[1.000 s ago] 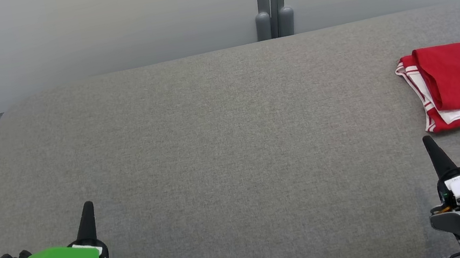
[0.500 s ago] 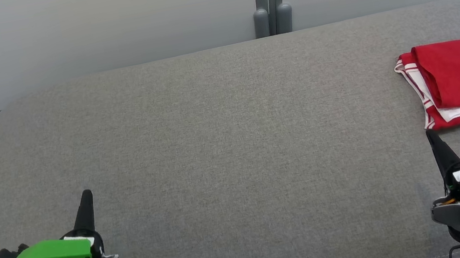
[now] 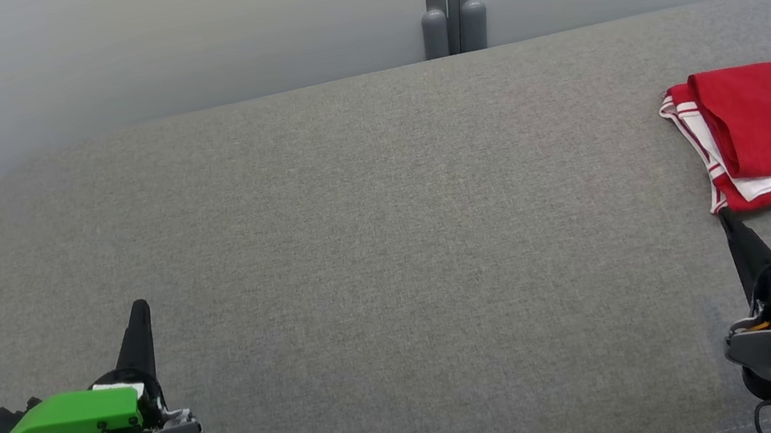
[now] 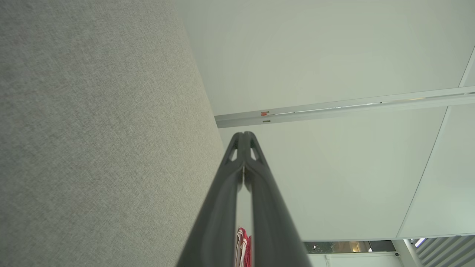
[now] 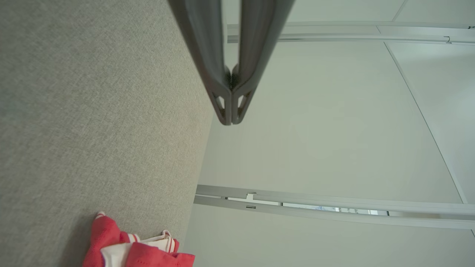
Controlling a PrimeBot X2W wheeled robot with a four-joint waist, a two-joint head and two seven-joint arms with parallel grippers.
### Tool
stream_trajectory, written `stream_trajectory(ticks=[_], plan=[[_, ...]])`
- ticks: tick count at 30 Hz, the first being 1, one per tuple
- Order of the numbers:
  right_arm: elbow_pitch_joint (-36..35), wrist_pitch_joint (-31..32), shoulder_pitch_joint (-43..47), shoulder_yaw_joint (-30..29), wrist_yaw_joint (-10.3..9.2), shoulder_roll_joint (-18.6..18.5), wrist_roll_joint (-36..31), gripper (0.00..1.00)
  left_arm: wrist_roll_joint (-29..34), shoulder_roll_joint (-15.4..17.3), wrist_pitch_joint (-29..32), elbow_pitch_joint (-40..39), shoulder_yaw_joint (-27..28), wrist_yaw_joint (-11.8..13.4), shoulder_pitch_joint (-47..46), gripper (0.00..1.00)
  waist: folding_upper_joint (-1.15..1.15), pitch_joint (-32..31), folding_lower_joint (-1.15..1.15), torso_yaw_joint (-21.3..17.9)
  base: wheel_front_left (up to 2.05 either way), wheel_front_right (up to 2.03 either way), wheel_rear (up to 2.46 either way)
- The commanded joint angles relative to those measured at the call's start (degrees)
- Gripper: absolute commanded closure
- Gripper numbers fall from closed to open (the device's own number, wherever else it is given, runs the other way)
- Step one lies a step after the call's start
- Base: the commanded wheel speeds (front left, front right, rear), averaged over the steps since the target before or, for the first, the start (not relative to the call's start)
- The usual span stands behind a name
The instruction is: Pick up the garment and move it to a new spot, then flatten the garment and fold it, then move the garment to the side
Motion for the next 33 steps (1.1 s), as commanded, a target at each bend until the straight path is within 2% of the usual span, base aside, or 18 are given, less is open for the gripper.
stream_trajectory(ticks=[1,20,33], plan=[[-0.1,0.2,-1.0,-0.3,0.02,-0.3,1.3,1.0,-1.2,-0.3,0.5,0.1,0.5,-0.6,-1.4,1.0,0.0,0.1,0.0,0.0,0.0,0.0,0.0],[0.1,1.0,-1.8,-1.2,0.02,-0.3,7.5,1.0,-6.5,-1.5,2.2,1.1,2.3,-2.1,-3.3,1.0,0.0,0.8,0.0,-0.3,0.0,0.0,0.0],[0.1,1.0,-1.7,-1.2,0.02,-0.3,7.5,1.0,-6.1,-1.4,2.2,1.1,2.3,-2.1,-3.2,1.0,0.0,0.8,0.0,-0.3,0.0,0.0,0.0]])
